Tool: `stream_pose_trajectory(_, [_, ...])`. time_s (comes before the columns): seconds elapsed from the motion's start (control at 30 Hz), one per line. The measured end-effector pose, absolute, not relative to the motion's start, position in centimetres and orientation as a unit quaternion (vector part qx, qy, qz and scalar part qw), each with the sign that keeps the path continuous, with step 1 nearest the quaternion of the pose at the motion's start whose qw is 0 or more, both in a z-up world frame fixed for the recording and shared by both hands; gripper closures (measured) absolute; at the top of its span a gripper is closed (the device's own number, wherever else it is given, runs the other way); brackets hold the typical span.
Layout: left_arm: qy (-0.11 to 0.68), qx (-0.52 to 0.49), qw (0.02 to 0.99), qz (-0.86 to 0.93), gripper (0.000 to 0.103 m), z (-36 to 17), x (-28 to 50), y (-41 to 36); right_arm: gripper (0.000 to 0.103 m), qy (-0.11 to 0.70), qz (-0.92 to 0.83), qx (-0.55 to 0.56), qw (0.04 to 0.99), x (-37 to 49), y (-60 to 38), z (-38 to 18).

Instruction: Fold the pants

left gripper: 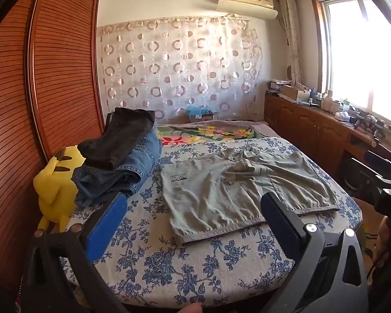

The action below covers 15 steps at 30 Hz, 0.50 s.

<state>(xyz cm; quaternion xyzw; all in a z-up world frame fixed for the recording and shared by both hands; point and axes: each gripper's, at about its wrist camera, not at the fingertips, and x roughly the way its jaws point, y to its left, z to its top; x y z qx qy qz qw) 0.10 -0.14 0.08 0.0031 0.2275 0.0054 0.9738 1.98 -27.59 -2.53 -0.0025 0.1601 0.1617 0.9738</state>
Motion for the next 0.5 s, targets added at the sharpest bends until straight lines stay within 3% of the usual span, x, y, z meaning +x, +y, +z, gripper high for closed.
stream_pose_trajectory(0.5, [0.224, -0.001, 0.975, 0.007, 0.000, -0.09, -0.01, 0.00, 0.000, 0.163, 0.161, -0.005, 0.973, 1.70, -27.50, -2.38])
